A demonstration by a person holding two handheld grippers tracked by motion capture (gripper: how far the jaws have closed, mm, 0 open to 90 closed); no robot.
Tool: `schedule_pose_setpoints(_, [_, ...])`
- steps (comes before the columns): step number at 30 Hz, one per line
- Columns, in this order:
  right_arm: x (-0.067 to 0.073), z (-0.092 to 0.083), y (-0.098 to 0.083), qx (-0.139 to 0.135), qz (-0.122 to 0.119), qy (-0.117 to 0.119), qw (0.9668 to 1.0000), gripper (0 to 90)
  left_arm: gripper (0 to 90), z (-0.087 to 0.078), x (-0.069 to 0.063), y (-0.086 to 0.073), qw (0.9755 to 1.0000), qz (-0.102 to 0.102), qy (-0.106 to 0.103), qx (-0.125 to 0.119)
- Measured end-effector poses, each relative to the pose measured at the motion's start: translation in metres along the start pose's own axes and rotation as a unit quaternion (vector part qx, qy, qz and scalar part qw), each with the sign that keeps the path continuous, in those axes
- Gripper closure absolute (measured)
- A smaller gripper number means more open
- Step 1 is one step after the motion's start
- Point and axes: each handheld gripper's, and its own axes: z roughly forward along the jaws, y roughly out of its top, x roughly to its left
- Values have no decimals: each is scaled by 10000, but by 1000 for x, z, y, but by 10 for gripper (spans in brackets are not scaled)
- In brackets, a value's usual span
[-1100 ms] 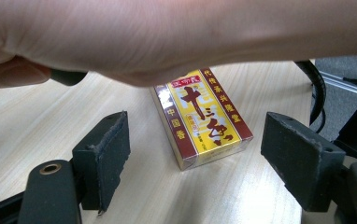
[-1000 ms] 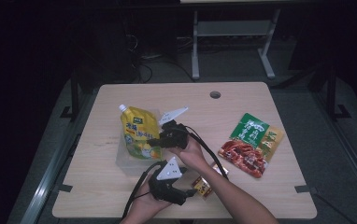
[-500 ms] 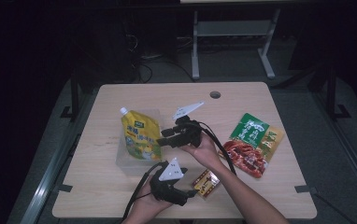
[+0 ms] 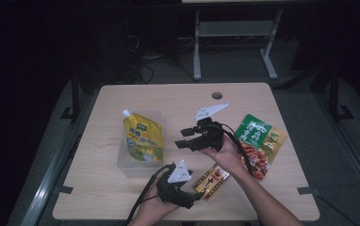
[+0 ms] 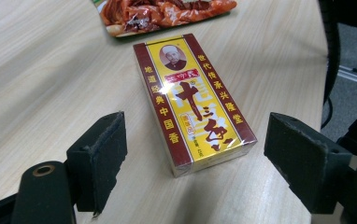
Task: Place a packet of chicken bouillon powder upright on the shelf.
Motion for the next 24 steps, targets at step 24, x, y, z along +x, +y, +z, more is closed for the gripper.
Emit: schedule_pose_setpoints(24, [-10,-80,-64,72,356,-934,9950,337,196,41,-16,6,9971,24,401,646])
